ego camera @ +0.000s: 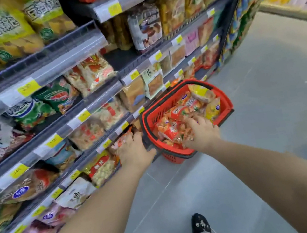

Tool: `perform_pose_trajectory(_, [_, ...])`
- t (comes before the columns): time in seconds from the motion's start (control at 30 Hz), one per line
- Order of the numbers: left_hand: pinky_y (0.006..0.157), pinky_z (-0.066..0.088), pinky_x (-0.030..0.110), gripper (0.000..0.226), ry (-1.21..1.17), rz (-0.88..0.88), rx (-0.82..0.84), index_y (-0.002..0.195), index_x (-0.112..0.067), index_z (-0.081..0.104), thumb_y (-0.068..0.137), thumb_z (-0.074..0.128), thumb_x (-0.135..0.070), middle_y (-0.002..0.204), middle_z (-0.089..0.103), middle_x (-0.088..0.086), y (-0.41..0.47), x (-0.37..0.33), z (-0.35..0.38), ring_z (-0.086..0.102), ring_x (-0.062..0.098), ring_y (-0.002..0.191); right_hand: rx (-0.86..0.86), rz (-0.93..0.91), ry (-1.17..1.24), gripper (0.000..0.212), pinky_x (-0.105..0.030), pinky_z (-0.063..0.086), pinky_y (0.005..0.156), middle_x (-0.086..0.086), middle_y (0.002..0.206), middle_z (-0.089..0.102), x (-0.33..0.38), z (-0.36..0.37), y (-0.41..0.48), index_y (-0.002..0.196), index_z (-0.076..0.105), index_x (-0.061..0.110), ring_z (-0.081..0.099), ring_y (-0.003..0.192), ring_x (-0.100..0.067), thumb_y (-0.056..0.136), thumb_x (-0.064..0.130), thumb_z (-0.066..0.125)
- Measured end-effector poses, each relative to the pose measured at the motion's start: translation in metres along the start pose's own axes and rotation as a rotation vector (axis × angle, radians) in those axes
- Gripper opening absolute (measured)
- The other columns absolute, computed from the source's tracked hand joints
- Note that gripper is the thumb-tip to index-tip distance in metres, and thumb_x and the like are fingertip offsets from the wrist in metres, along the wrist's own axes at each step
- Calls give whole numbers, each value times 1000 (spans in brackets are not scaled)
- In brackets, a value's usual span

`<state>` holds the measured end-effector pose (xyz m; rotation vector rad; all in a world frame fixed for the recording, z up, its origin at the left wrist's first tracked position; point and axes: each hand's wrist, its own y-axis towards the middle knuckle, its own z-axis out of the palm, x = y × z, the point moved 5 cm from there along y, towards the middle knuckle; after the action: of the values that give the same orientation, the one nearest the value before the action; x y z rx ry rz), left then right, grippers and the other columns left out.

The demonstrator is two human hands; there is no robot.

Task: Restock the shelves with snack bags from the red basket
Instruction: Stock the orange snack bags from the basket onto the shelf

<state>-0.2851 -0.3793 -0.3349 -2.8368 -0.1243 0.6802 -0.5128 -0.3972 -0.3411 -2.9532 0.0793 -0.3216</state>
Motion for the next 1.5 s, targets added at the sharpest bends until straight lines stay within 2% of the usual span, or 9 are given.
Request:
perform_pose_trajectory(0.1, [102, 39, 44, 70, 19, -23, 64, 139, -20, 37, 79, 66, -42, 150, 27, 9, 10, -39, 44, 32, 31, 135, 44, 51, 12, 76, -48, 31, 106, -5, 145, 32, -57, 2, 12, 142, 28, 32, 31, 132, -29, 76, 50, 63])
perform_pose_trajectory(0.33, [105, 37, 46, 73, 34, -69, 189, 143, -18, 32, 81, 65, -40, 152, 23, 9, 41, -89, 112, 31, 32, 136, 104, 146, 24, 82, -41, 31, 104, -3, 145, 32, -156, 11, 40, 144, 25, 31, 33, 133, -26, 76, 52, 65])
perform_pose_trajectory(0.57, [104, 38, 43, 70, 57, -86, 282, 140, -17, 34, 81, 65, -38, 146, 30, 8, 109, -116, 148, 37, 28, 130, 165, 221, 19, 82, -41, 32, 104, -4, 147, 31, -199, 25, 94, 145, 25, 28, 31, 134, -26, 77, 52, 64])
perform_pose_trajectory(0.67, [100, 40, 42, 70, 57, -82, 301, 139, -18, 33, 82, 62, -46, 142, 33, 5, 152, -134, 162, 39, 26, 128, 190, 248, 29, 80, -39, 33, 105, -4, 147, 32, -216, 29, 126, 144, 26, 28, 31, 133, -26, 78, 50, 64])
perform_pose_trajectory(0.77, [102, 40, 44, 75, 17, -89, 316, 142, -18, 33, 83, 61, -54, 148, 29, 5, 198, -155, 171, 36, 26, 133, 220, 261, 32, 80, -40, 34, 104, -6, 145, 34, -232, 28, 167, 145, 26, 27, 32, 132, -27, 78, 49, 65])
perform_pose_trajectory(0.87, [107, 36, 45, 77, 8, -49, 326, 145, -19, 30, 83, 64, -49, 152, 25, 7, 242, -177, 177, 31, 27, 137, 215, 266, 63, 79, -40, 35, 102, -7, 142, 37, -243, 28, 208, 143, 30, 24, 35, 129, -28, 77, 48, 66])
perform_pose_trajectory(1.07, [111, 25, 46, 76, 94, -19, 313, 145, -21, 28, 82, 66, -41, 159, 9, 7, 308, -211, 200, 19, 30, 143, 239, 190, 21, 79, -40, 34, 102, -8, 143, 36, -271, 32, 283, 143, 30, 26, 35, 129, -29, 75, 40, 68])
perform_pose_trajectory(1.2, [115, 19, 52, 80, 149, -20, 313, 146, -20, 25, 81, 67, -40, 158, 11, 9, 346, -234, 232, 16, 30, 143, 307, 96, -26, 82, -42, 33, 102, -9, 145, 33, -299, 41, 337, 144, 28, 26, 33, 130, -30, 75, 41, 68])
perform_pose_trajectory(1.5, [113, 20, 54, 93, 132, -232, 373, 150, -21, 12, 79, 69, -42, 158, 7, 10, 413, -278, 344, 18, 31, 143, 399, -148, -129, 75, -41, 34, 100, -4, 139, 39, -366, 92, 458, 139, 32, 27, 38, 126, -28, 74, 43, 65])
